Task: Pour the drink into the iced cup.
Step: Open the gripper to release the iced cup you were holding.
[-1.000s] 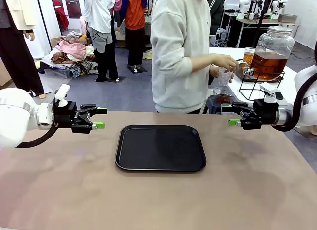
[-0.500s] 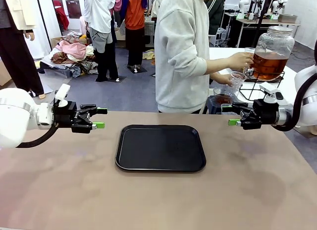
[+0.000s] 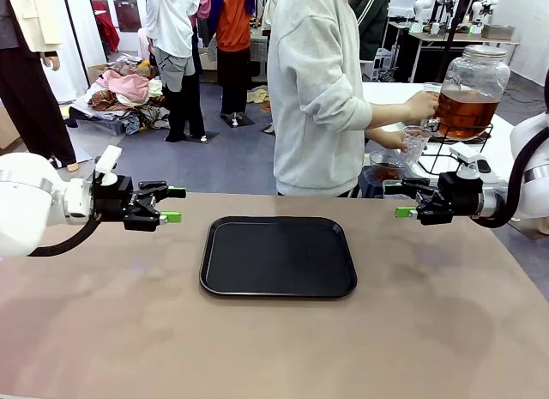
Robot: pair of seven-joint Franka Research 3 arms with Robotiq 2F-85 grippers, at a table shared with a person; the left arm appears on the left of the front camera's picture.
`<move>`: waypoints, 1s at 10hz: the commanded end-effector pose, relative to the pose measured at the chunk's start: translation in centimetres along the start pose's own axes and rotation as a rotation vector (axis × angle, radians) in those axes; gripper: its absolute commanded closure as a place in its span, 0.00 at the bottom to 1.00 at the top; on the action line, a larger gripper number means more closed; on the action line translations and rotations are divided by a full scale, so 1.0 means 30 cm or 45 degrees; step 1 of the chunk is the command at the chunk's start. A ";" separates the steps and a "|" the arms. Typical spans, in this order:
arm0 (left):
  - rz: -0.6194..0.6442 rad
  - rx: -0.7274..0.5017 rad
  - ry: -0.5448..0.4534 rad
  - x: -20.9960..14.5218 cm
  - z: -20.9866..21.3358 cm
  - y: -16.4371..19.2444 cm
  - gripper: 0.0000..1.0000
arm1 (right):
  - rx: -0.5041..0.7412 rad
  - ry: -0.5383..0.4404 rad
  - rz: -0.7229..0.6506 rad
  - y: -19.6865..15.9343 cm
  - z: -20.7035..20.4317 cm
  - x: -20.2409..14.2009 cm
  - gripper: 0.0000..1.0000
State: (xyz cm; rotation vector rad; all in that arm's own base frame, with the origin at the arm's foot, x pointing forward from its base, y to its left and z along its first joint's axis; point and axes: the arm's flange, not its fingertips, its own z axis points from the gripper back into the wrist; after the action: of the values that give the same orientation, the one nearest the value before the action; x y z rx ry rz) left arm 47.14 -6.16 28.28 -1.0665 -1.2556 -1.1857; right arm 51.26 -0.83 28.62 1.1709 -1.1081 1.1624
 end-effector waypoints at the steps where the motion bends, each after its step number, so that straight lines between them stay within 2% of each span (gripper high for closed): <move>1: -0.002 0.013 -0.012 0.007 -0.001 0.001 0.00 | -0.004 0.010 0.005 -0.004 -0.001 0.010 0.00; 10: -0.002 0.013 -0.012 0.007 -0.001 0.001 0.00 | -0.004 0.010 0.005 -0.004 -0.001 0.010 0.00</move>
State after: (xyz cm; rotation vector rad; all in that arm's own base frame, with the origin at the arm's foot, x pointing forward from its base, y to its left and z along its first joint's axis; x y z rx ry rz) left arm 47.14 -6.16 28.28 -1.0665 -1.2556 -1.1857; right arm 51.26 -0.83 28.62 1.1709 -1.1081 1.1624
